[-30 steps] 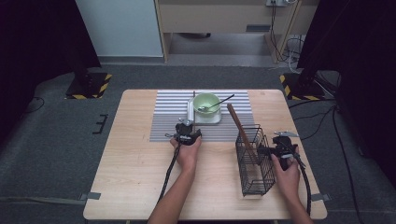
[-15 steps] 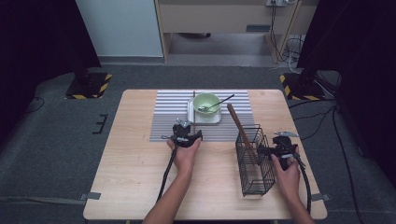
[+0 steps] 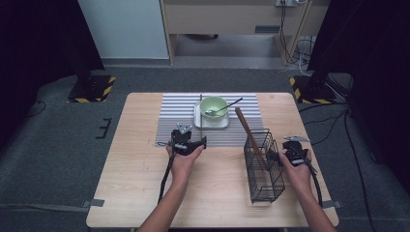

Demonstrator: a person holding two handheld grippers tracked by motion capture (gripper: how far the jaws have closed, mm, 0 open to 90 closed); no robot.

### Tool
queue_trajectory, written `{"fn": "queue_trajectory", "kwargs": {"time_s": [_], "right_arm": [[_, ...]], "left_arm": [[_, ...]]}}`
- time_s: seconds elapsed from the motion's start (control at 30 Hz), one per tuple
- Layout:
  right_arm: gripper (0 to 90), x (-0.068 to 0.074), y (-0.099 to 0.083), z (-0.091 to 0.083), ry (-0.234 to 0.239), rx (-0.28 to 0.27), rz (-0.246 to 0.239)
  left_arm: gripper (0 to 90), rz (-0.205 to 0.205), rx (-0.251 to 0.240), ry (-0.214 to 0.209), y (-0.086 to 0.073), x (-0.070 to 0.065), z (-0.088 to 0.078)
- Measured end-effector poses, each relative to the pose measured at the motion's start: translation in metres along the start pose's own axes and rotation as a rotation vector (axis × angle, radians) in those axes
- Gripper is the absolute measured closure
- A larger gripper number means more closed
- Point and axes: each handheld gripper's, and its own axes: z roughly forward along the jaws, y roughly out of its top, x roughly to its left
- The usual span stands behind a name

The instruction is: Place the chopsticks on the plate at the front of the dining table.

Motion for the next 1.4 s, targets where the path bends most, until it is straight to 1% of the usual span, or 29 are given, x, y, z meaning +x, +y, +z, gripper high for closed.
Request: {"fn": "queue_trajectory", "kwargs": {"time_s": [0.03, 0.07, 0.1, 0.13, 0.2, 0.3, 0.33, 0.4, 0.43, 0.53, 0.67, 0.73, 0.8, 0.9, 0.93, 1.0, 1.07, 1.2, 1.4], "right_arm": [[6.3, 0.0, 0.0, -0.002, 0.0, 0.001, -0.01], [7.1, 0.0, 0.001, -0.004, -0.008, -0.004, -0.015], [5.9, -0.001, 0.001, -0.007, -0.003, -0.012, -0.025], [5.4, -0.002, 0.002, -0.011, 0.022, -0.018, -0.029], [5.3, -0.003, 0.004, -0.017, 0.031, -0.02, -0.041], [5.5, -0.005, 0.01, -0.026, 0.053, -0.003, -0.074], [6.2, -0.006, 0.012, -0.029, 0.057, -0.002, -0.08], [6.8, -0.008, 0.015, -0.035, 0.072, -0.004, -0.09], [7.4, -0.01, 0.017, -0.038, 0.081, -0.004, -0.092], [10.1, -0.015, 0.023, -0.049, 0.103, -0.015, -0.094], [14.8, -0.02, 0.033, -0.065, 0.133, -0.043, -0.098], [16.3, -0.02, 0.038, -0.074, 0.149, -0.059, -0.107], [19.0, -0.02, 0.044, -0.082, 0.166, -0.069, -0.114], [21.8, -0.018, 0.054, -0.095, 0.184, -0.093, -0.123], [23.1, -0.017, 0.057, -0.098, 0.19, -0.101, -0.129], [24.4, -0.013, 0.065, -0.107, 0.218, -0.115, -0.137], [26.0, -0.009, 0.072, -0.112, 0.235, -0.123, -0.151], [29.9, 0.0, 0.084, -0.125, 0.271, -0.145, -0.173], [39.7, 0.01, 0.1, -0.14, 0.323, -0.177, -0.191]], "left_arm": [[16.2, 0.003, 0.001, -0.005, 0.0, 0.0, -0.001], [15.6, 0.01, 0.004, -0.014, 0.0, 0.001, -0.003], [14.6, 0.011, 0.006, -0.02, -0.001, 0.001, -0.004], [12.4, 0.013, 0.009, -0.026, -0.001, 0.002, -0.005], [11.5, 0.024, 0.02, -0.031, -0.001, 0.003, -0.007], [10.6, 0.02, 0.017, -0.04, -0.004, 0.005, -0.011], [10.1, 0.022, 0.018, -0.043, -0.004, 0.005, -0.012], [9.9, 0.022, 0.005, -0.043, -0.004, 0.005, -0.016], [9.6, 0.023, 0.002, -0.045, -0.004, 0.005, -0.017], [8.8, 0.046, 0.0, -0.054, -0.003, 0.004, -0.022], [8.1, 0.063, 0.003, -0.06, -0.003, 0.006, -0.025], [8.1, 0.064, -0.004, -0.06, -0.003, 0.007, -0.026], [7.9, 0.06, -0.008, -0.07, -0.003, 0.008, -0.027], [7.8, 0.068, -0.011, -0.084, -0.002, 0.007, -0.028], [7.8, 0.079, -0.007, -0.085, -0.002, 0.007, -0.028], [7.8, 0.078, -0.008, -0.092, 0.0, 0.006, -0.029], [7.9, 0.079, -0.006, -0.096, 0.001, 0.006, -0.03], [7.9, 0.099, -0.012, -0.104, 0.002, 0.004, -0.032], [7.8, 0.124, -0.013, -0.123, 0.002, 0.0, -0.037]]}}
